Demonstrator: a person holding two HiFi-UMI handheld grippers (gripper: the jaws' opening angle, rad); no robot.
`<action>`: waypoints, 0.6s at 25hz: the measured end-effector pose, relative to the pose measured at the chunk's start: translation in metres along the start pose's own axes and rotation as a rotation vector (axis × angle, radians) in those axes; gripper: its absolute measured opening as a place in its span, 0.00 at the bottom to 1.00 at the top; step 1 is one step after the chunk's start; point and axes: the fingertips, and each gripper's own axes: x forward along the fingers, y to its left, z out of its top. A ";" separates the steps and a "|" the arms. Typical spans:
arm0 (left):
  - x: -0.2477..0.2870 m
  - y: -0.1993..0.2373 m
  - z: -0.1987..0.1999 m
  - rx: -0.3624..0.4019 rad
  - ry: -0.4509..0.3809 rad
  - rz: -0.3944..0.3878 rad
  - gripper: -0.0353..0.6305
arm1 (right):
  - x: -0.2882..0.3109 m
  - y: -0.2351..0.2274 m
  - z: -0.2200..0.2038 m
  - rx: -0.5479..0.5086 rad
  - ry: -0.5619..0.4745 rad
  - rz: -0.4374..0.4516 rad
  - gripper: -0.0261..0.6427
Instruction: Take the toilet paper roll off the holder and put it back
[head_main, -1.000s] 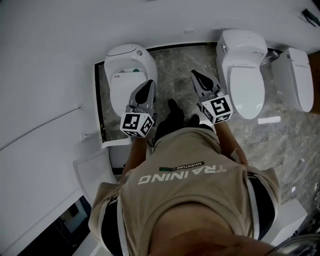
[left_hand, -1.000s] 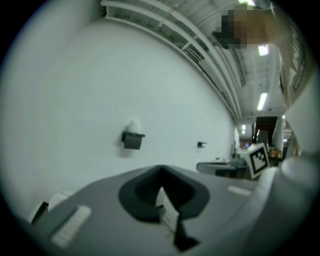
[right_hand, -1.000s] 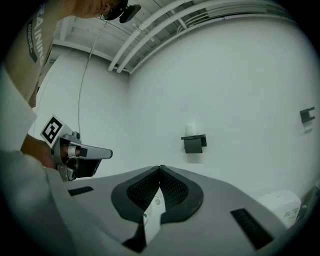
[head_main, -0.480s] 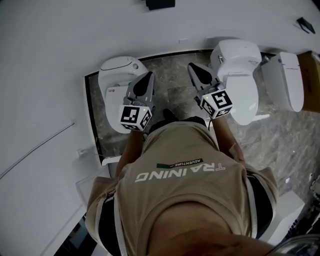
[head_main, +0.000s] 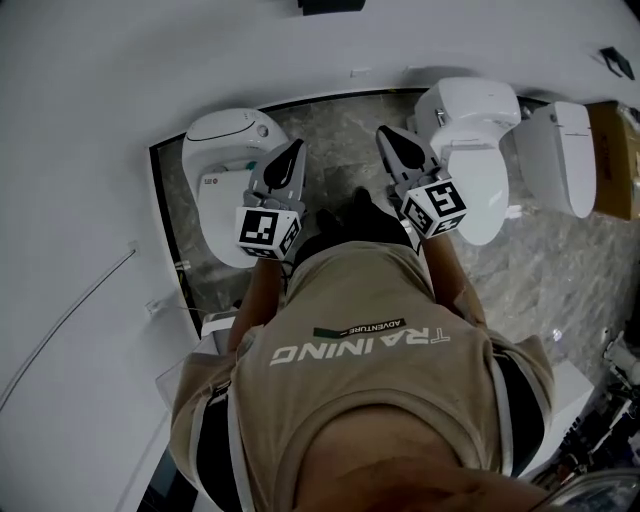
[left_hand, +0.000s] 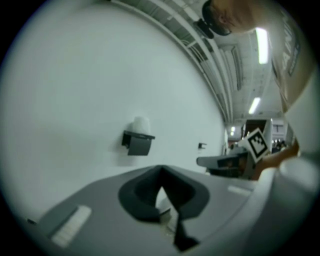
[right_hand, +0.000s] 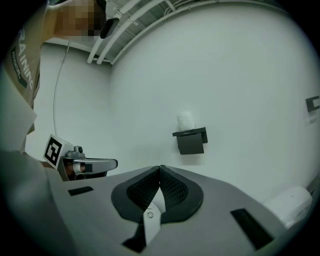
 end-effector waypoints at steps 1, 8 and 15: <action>0.005 0.003 -0.003 -0.025 0.004 -0.001 0.06 | 0.004 -0.003 -0.002 -0.001 0.010 0.000 0.06; 0.055 0.025 0.011 -0.023 0.014 0.020 0.06 | 0.049 -0.033 0.001 -0.045 0.045 0.058 0.06; 0.122 0.044 0.057 0.035 -0.024 0.044 0.06 | 0.093 -0.074 0.056 -0.123 -0.031 0.152 0.06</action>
